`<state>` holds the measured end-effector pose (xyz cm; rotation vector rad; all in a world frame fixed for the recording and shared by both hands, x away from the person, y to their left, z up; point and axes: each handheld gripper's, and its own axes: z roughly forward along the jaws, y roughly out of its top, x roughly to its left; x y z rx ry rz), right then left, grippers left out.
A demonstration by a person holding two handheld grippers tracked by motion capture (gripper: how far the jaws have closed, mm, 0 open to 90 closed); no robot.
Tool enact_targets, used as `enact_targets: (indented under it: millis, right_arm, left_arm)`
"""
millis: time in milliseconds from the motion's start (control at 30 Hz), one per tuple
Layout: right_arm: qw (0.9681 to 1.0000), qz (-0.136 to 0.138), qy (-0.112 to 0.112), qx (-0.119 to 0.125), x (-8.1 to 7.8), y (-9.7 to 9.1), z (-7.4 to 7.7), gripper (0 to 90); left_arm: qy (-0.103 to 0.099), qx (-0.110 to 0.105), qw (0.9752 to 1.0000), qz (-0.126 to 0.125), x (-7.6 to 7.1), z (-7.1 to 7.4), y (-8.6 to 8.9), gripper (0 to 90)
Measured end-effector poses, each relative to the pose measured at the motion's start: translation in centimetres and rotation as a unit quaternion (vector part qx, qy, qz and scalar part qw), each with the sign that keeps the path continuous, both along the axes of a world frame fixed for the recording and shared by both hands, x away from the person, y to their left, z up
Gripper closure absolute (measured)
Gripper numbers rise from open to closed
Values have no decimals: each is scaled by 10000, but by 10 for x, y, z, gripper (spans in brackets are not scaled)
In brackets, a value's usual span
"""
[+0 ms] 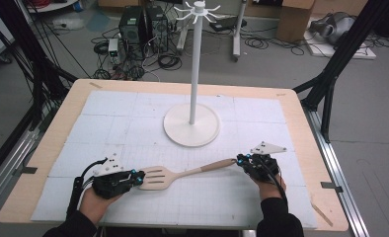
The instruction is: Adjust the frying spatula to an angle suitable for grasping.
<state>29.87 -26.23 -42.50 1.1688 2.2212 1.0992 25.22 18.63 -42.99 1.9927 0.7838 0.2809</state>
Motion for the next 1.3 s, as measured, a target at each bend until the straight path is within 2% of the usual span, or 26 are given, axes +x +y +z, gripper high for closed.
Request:
enact_targets:
  millis: [133,300,467,567,733,867,1067,1167,1300]
  right_arm:
    - [9995,-282,56,-109,1,-3,-2,845]
    - [9995,-199,24,-234,1,6,-5,846]
    - [9991,-301,-53,-306,5,13,-2,849]
    - [9988,-301,-75,-367,4,17,-2,889]
    - [9990,-413,-17,-197,2,16,-3,891]
    - [9982,-542,98,236,4,19,-3,894]
    - [9989,-392,97,228,6,29,-4,894]
    - [9989,-337,76,321,8,37,-3,894]
    - [9990,-270,87,336,13,46,-4,894]
  left_arm:
    - [15,36,10000,-82,-2,-1,-4,841]
    - [35,86,9999,-110,-1,-2,-5,841]
    - [46,77,9999,-108,-2,-2,-5,838]
    - [54,57,9999,-115,-2,-2,-5,836]
    - [65,67,9999,-92,-1,-2,-5,837]
    - [140,224,9997,-9,-1,0,-2,840]
    - [261,150,9995,132,-4,0,11,842]
    - [367,134,9991,180,-4,0,18,841]
    - [486,114,9987,141,-5,0,22,839]
